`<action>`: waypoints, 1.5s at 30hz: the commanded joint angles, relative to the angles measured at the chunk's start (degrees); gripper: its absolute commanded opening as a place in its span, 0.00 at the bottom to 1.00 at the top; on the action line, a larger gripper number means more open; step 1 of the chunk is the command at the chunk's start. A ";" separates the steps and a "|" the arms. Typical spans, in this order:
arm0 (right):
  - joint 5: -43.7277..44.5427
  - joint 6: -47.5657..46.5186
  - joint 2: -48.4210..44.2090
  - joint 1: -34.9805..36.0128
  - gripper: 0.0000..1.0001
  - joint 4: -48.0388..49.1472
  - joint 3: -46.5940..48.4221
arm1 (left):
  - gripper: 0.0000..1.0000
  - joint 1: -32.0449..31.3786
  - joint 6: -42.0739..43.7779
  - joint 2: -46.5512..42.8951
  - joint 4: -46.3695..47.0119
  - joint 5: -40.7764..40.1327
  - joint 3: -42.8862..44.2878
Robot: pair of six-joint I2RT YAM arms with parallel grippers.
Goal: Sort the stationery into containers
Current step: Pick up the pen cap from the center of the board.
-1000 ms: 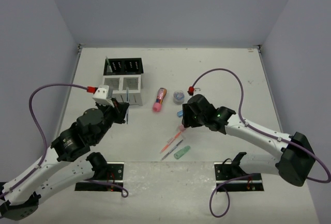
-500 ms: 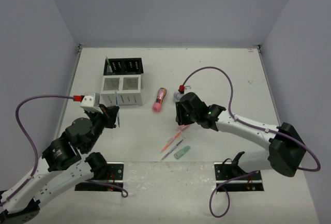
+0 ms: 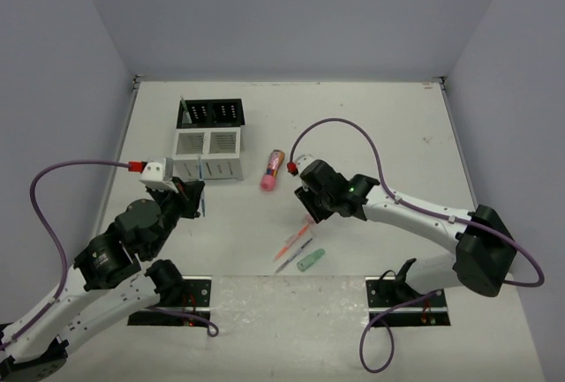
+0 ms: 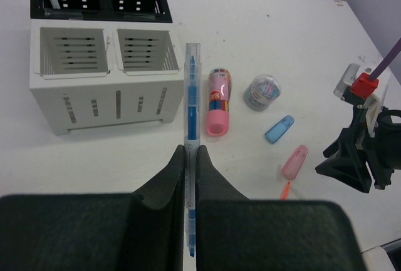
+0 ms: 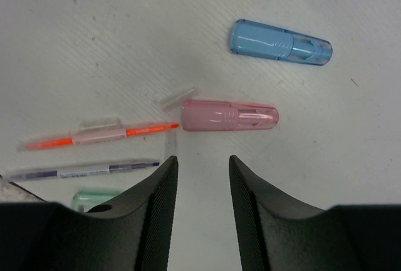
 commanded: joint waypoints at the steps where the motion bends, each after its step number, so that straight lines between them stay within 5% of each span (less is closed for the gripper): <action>1: -1.18 -5.09 0.32 0.31 0.42 -3.91 3.47 | 0.00 -0.08 0.95 -0.06 0.59 -0.61 -0.60; 7: -1.51 -2.75 3.91 0.57 0.46 -0.94 5.70 | 0.00 -0.08 0.79 -0.74 0.43 -1.06 -0.60; 20: -13.40 -49.35 4.24 -0.04 0.52 8.58 1.39 | 0.00 -0.08 0.70 -1.01 0.25 -2.03 -0.43; 27: -26.14 -65.61 8.34 -5.72 0.47 4.79 5.71 | 0.00 -0.05 0.79 -1.90 0.25 -1.77 -0.60; 37: -28.40 -73.58 16.70 -6.28 0.38 -4.65 11.31 | 0.00 0.01 0.78 -4.86 0.34 -1.95 -0.77; 45: -27.15 -76.55 15.46 -6.25 0.37 -2.07 5.53 | 0.00 0.01 1.08 -6.26 0.63 -1.21 -0.86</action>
